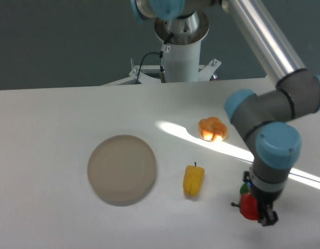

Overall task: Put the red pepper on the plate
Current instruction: 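Carry the held red bell pepper over to the round beige plate, then lower the red pepper onto the plate surface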

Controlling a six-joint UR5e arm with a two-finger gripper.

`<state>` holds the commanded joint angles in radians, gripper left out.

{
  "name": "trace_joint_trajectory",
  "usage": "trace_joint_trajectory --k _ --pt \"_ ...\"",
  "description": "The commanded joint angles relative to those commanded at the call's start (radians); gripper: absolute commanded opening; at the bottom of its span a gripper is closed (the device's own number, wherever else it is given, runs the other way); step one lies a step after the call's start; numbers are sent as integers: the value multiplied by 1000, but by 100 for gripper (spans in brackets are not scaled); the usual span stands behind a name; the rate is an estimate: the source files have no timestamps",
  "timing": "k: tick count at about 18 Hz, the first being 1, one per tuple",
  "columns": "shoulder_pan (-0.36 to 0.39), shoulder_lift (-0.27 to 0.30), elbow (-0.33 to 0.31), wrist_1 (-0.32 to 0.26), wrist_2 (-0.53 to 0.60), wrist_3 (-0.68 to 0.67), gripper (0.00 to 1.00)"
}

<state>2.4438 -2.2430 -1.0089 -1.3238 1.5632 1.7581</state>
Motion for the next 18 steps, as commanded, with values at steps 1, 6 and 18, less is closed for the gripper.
trace_joint_trajectory --k 1,6,18 --pt "-24 43 -55 0 -15 -37 49" --pt "-136 164 -232 12 -25 -215 49" --pt "-316 194 -451 251 -8 -522 48"
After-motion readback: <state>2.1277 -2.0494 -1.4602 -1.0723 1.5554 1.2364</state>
